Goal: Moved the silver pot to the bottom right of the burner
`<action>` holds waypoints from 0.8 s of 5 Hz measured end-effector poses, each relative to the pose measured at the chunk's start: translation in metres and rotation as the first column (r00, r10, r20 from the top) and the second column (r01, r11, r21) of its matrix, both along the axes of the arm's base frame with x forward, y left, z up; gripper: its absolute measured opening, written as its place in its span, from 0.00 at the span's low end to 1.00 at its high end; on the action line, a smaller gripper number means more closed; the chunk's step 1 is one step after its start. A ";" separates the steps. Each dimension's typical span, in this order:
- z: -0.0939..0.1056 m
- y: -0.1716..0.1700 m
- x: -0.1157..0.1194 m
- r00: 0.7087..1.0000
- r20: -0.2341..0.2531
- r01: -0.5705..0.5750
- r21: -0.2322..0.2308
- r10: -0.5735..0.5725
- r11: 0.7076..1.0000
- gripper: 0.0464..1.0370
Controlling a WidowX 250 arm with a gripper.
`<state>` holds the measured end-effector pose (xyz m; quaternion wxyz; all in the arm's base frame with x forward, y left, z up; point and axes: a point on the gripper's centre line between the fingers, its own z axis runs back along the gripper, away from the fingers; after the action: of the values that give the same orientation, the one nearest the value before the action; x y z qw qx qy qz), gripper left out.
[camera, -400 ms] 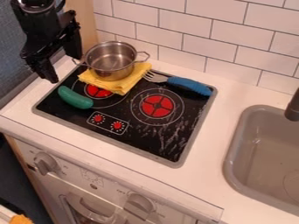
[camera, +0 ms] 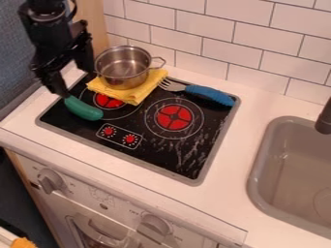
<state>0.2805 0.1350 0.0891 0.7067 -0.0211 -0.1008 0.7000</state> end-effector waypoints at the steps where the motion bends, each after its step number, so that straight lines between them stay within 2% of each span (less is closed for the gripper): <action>1: -0.005 0.001 0.016 1.000 0.007 -0.020 0.027 0.020 0.999 0.96; 2: -0.007 0.005 0.030 0.998 0.035 -0.061 0.027 0.060 0.998 0.96; 3: -0.017 0.007 0.045 0.994 0.042 -0.104 0.018 0.103 0.994 0.96; 4: -0.033 0.010 0.057 0.990 0.018 -0.138 0.019 0.137 0.990 0.96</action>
<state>0.3372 0.1453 0.0560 0.6561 -0.0128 -0.1147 0.7458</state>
